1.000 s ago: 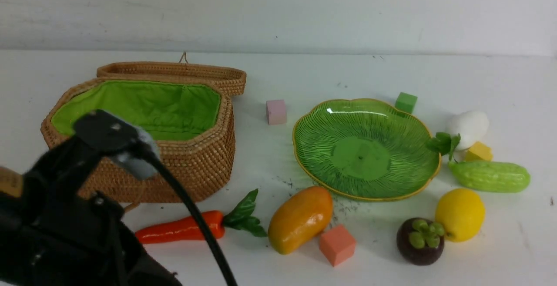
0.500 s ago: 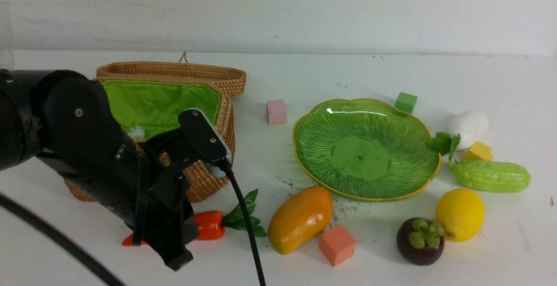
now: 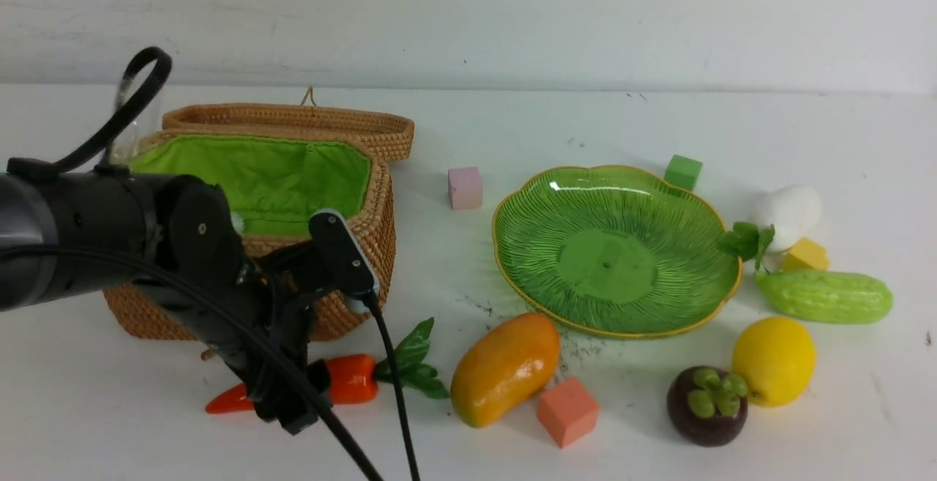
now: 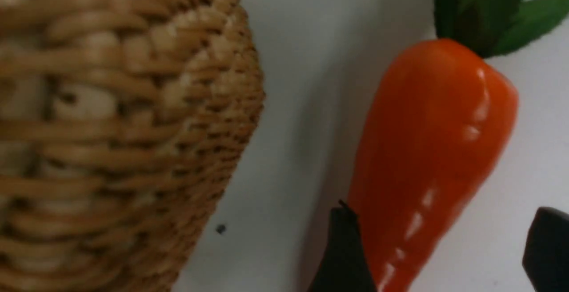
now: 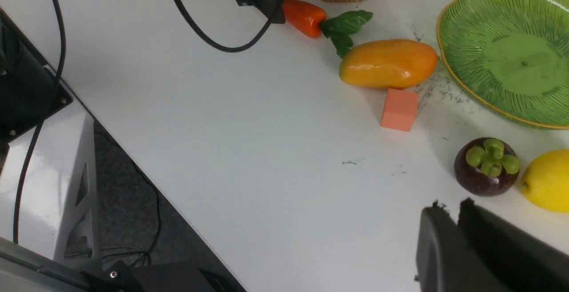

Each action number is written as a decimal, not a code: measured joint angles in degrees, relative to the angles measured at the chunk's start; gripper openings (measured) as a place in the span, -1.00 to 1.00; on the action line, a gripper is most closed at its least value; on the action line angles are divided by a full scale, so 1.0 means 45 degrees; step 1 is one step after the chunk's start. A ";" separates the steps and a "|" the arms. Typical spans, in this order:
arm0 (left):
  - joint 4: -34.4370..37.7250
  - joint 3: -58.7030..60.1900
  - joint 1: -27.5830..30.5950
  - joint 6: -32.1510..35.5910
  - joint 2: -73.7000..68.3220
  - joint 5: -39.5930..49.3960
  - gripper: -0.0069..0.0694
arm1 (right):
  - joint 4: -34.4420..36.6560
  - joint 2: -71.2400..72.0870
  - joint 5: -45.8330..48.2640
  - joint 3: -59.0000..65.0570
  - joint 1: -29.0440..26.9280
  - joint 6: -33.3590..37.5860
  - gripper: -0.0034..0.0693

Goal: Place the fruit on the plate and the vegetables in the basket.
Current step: Use the left arm to grab a carrot and put it into the left basket

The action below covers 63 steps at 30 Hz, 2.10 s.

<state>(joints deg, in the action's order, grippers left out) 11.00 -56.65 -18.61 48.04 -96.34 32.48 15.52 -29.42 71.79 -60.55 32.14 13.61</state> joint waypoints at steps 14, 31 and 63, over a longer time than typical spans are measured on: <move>-0.0181 -0.0012 0.0000 0.1954 -0.1274 -0.0453 0.13 | 0.0152 0.0000 -0.0013 0.0000 0.0000 0.0000 -0.68; 0.0687 -0.0028 0.0000 0.1996 0.1014 0.2146 -0.05 | 0.0237 -0.0041 -0.0025 0.0000 0.0000 0.0000 -0.66; -0.7428 -0.2793 0.1164 0.0037 0.1548 -0.1410 0.12 | 0.0306 -0.0041 -0.3774 0.0000 0.0000 0.0000 -0.61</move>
<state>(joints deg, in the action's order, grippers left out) -22.43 -69.22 -13.38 48.20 -89.38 26.14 16.90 -29.60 54.80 -60.55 32.14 13.61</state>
